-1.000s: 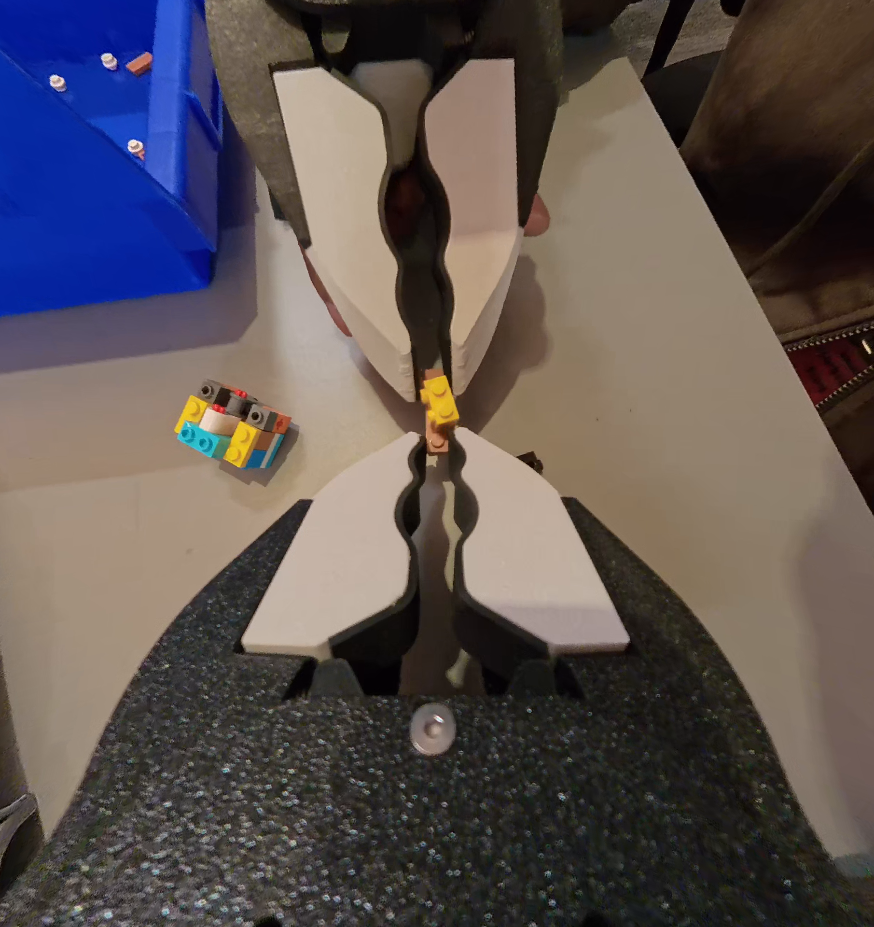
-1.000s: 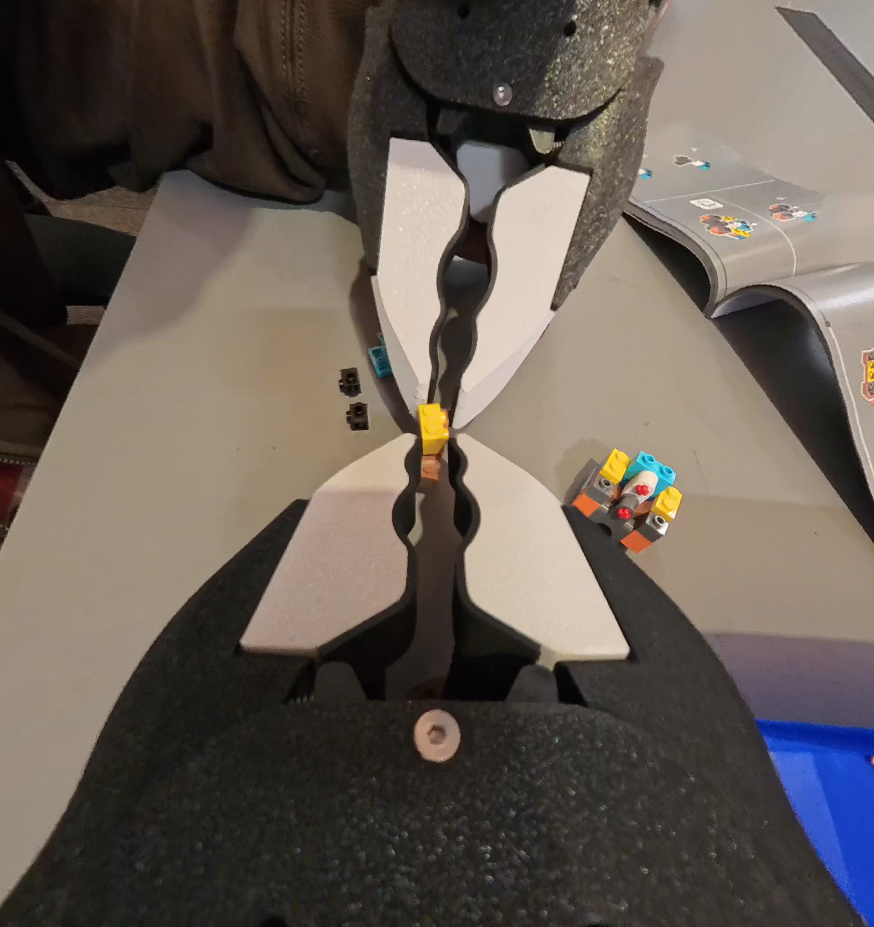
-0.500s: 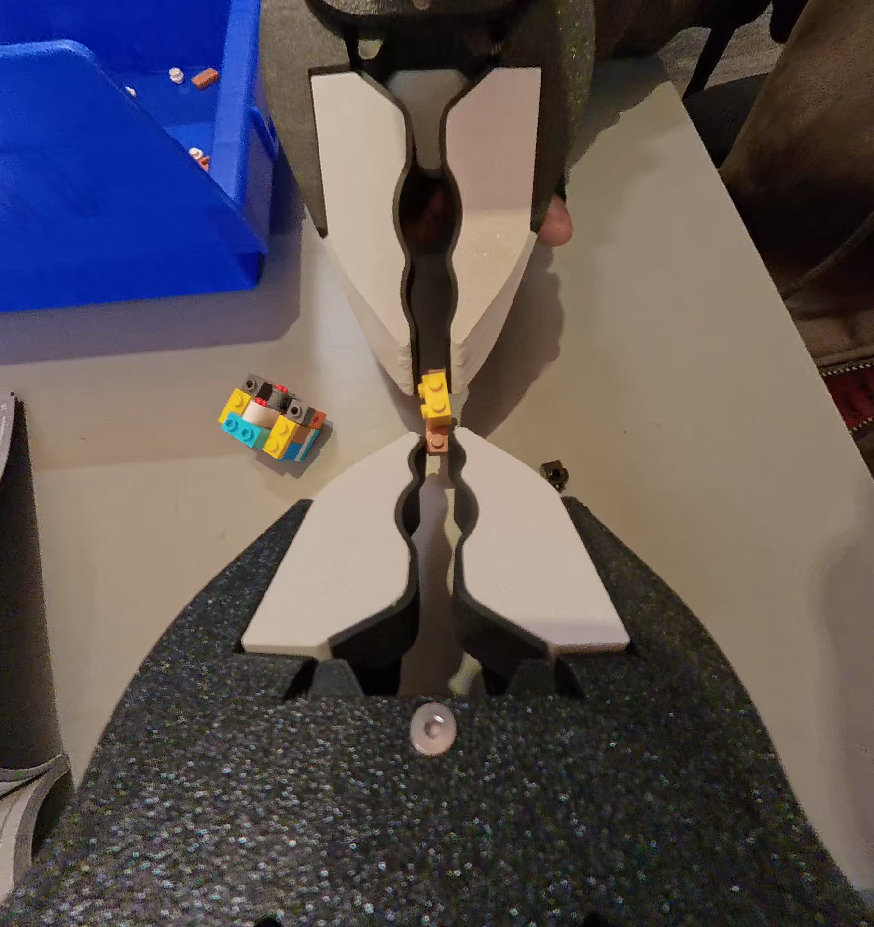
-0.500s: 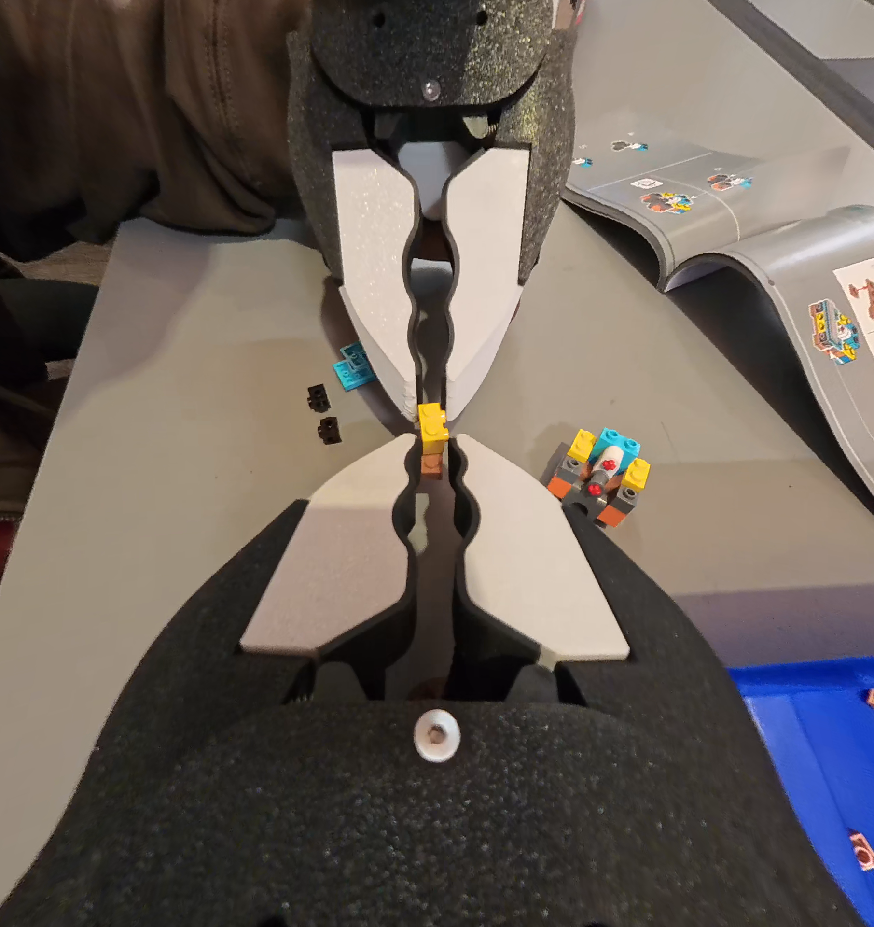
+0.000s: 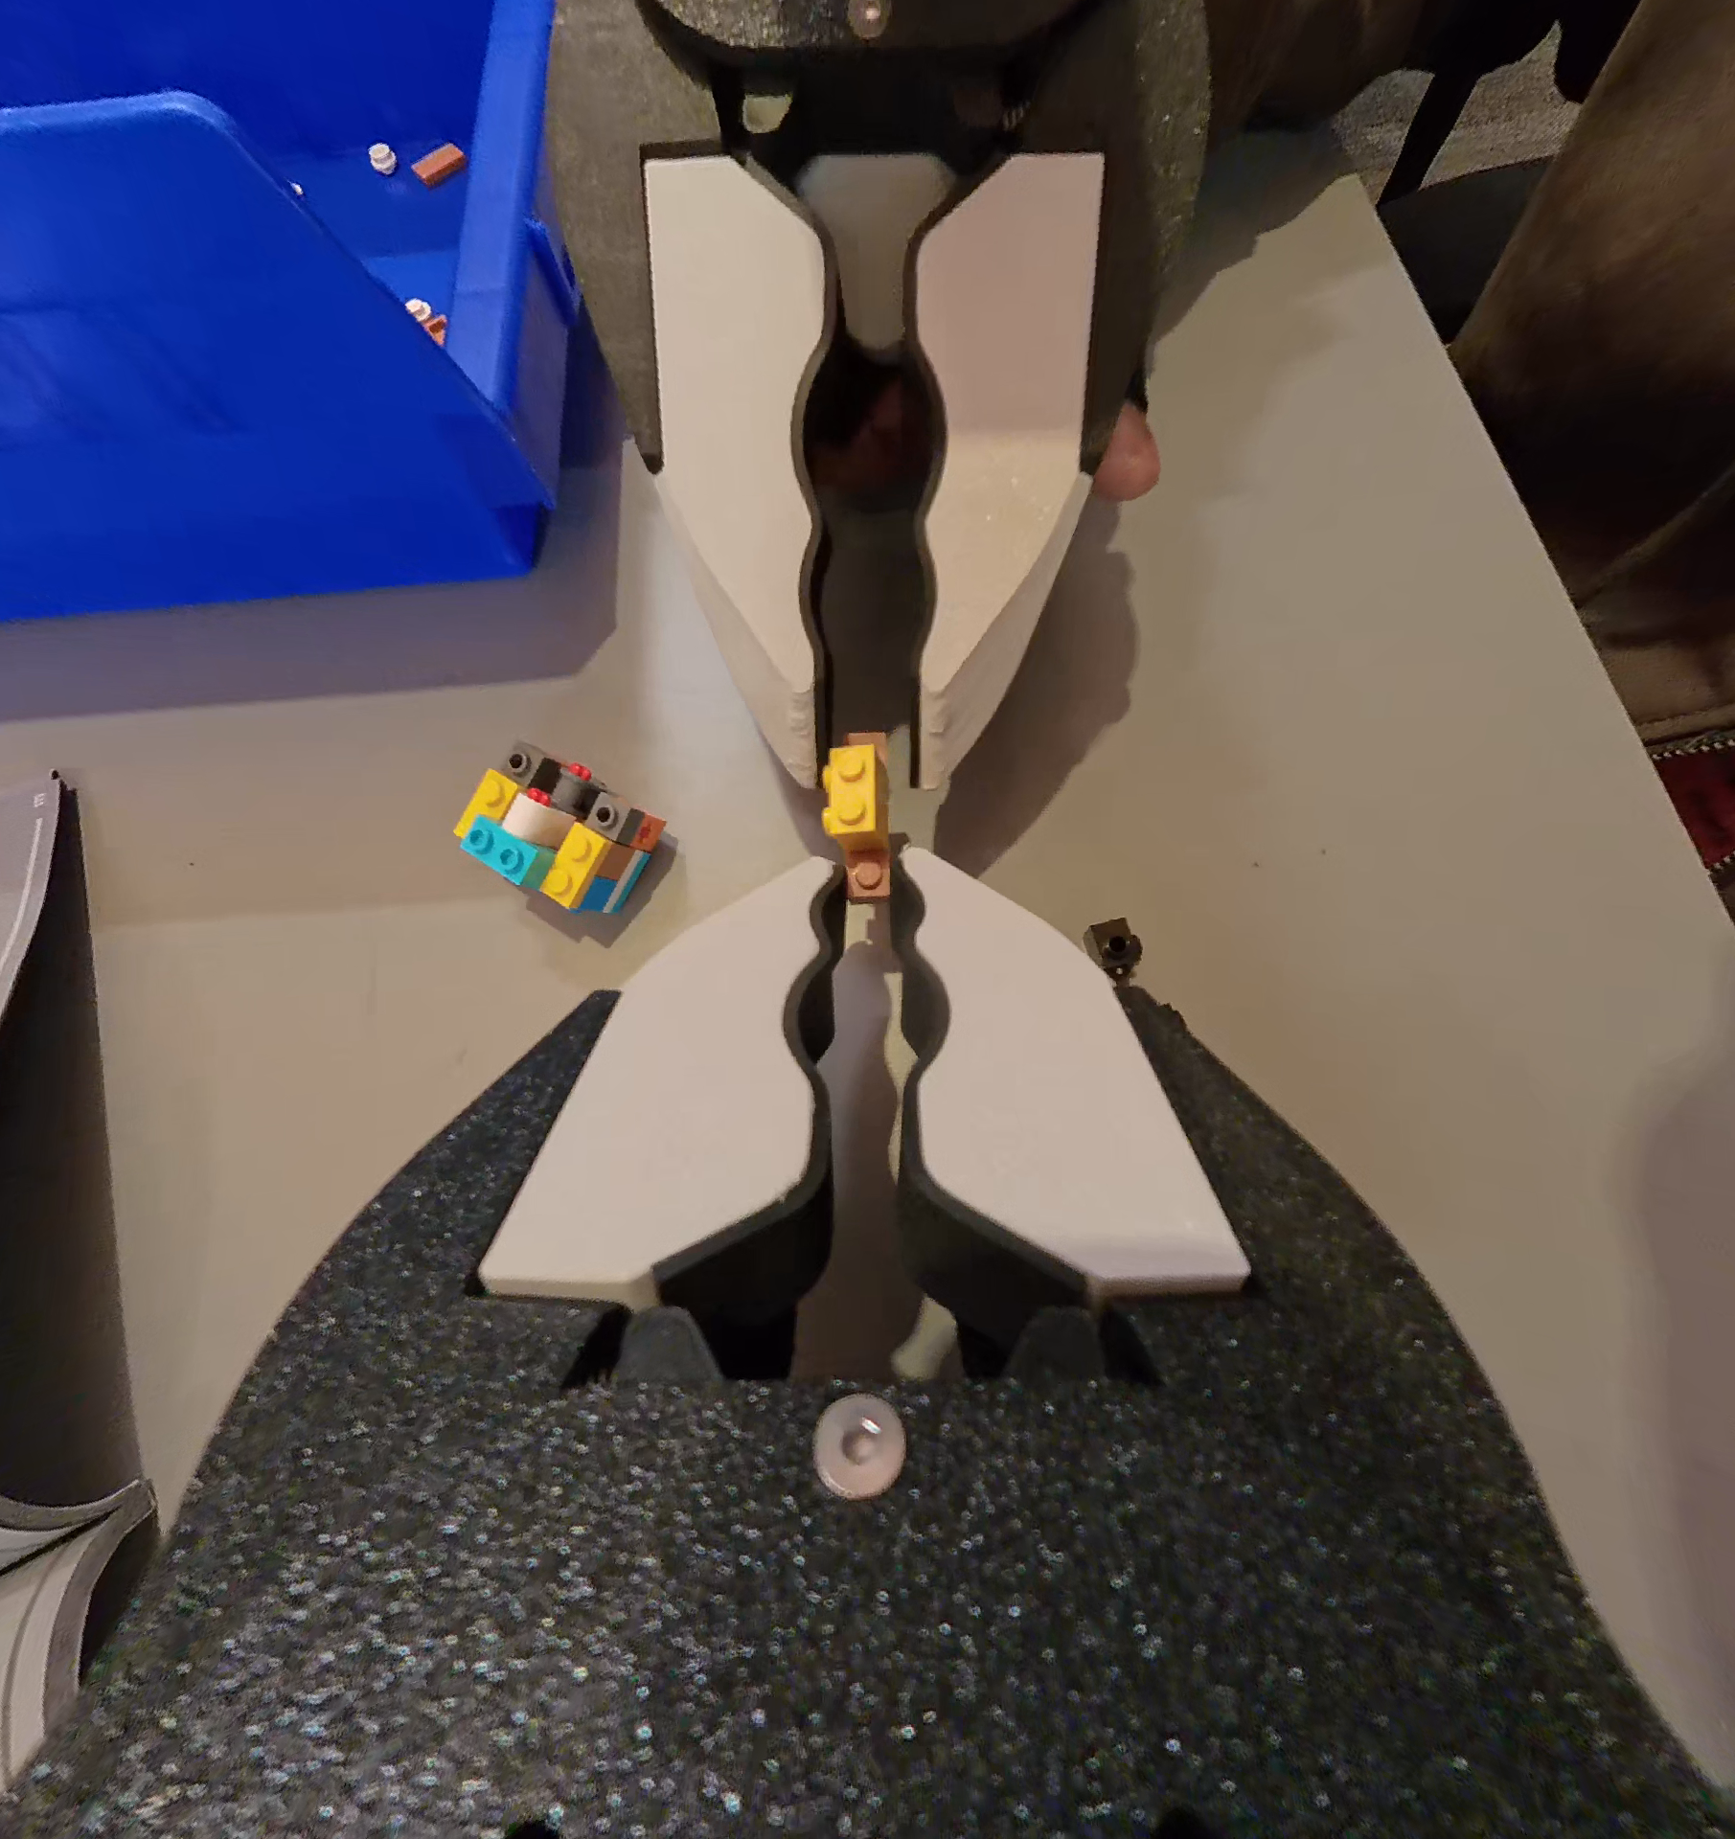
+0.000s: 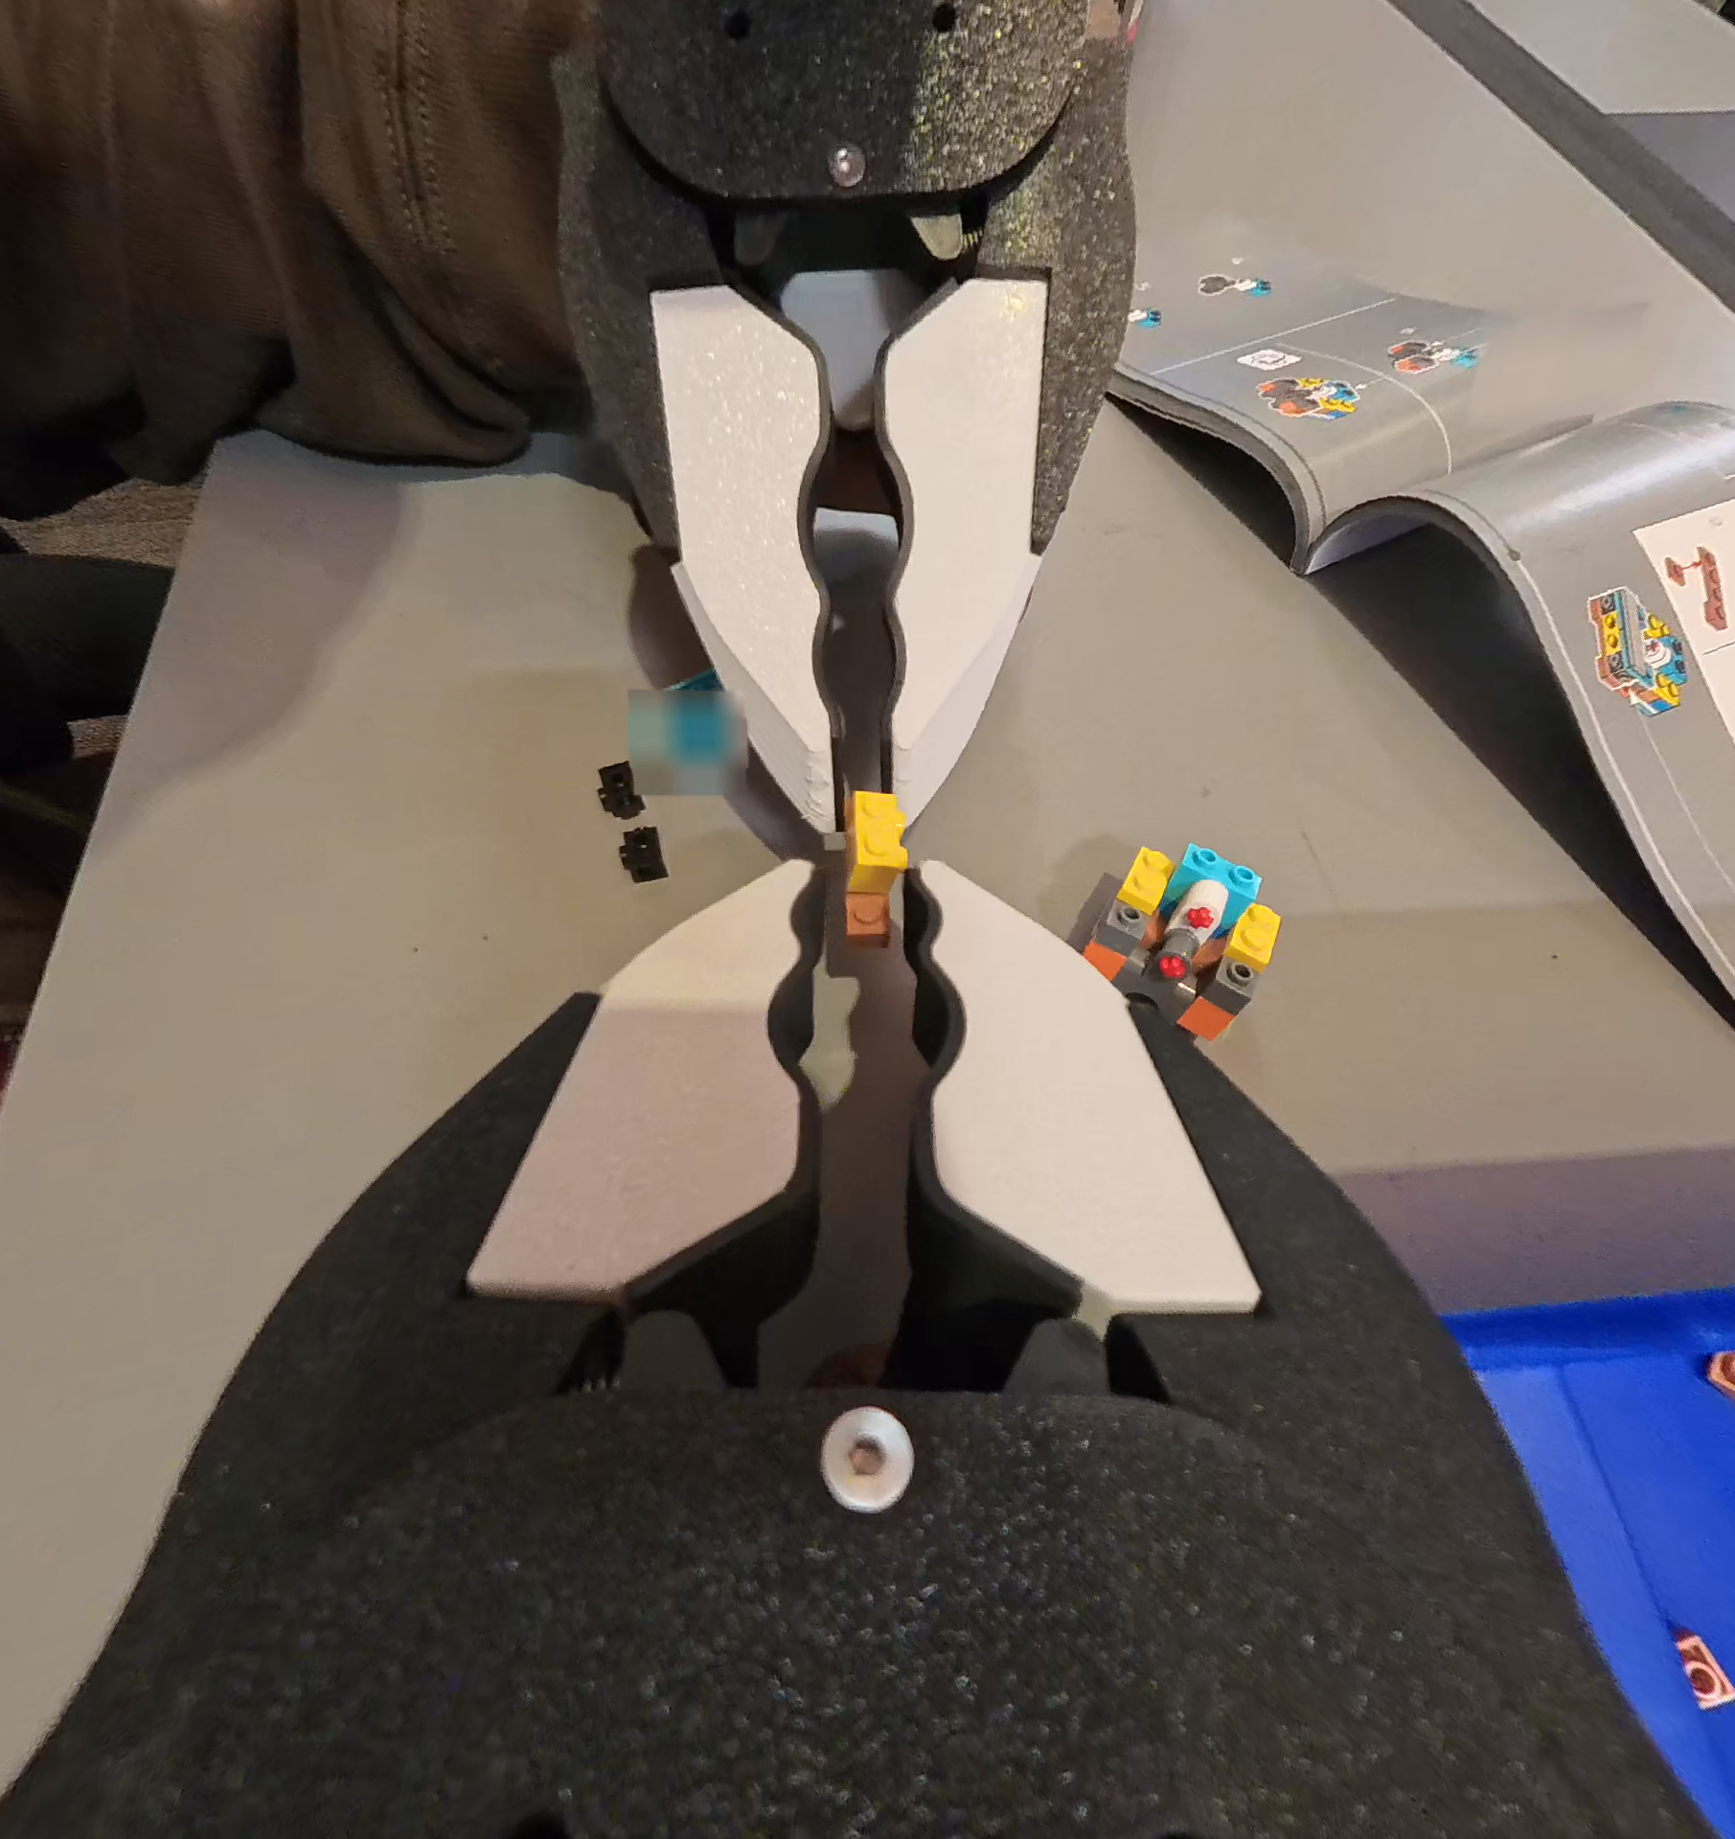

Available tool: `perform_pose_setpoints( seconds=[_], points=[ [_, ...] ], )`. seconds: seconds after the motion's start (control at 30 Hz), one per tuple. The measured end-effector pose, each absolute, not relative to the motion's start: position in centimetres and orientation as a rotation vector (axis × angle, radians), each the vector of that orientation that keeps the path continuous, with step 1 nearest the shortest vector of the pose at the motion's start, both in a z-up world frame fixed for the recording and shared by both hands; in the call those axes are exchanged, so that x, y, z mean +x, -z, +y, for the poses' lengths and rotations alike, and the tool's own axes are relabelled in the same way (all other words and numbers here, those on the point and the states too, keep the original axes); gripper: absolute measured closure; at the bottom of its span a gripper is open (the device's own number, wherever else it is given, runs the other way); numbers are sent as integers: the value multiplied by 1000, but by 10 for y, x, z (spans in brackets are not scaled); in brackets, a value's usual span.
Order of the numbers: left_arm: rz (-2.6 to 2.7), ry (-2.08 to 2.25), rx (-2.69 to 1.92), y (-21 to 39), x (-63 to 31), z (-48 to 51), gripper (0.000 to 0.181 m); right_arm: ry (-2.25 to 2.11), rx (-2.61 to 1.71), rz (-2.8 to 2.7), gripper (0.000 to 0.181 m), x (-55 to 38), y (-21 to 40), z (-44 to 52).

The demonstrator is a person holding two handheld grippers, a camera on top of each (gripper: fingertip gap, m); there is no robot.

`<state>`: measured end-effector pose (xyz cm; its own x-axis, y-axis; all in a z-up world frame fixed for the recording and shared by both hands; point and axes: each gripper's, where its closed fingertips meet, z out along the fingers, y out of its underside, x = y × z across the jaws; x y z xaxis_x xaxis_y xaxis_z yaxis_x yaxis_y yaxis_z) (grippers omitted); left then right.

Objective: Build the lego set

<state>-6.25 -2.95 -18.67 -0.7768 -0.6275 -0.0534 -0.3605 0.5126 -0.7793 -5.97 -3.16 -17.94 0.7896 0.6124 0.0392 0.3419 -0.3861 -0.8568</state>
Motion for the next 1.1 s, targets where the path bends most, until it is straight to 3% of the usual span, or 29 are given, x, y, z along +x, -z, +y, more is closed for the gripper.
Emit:
perform_pose_setpoints(
  seconds=[0.67, 0.87, 1.1],
  points=[
    [2415, 1145, -822, 183, -62, -28, 173, -208, -1964, -805, 153, -54, 180, -31],
    [2412, 1156, -835, 180, -63, -27, 173, 170, -1788, -1004, 129, -44, 174, -26],
    [2403, 1171, -835, 176, -63, -28, 173, 544, -1543, -1222, 126, -51, 169, -22]
  ],
)
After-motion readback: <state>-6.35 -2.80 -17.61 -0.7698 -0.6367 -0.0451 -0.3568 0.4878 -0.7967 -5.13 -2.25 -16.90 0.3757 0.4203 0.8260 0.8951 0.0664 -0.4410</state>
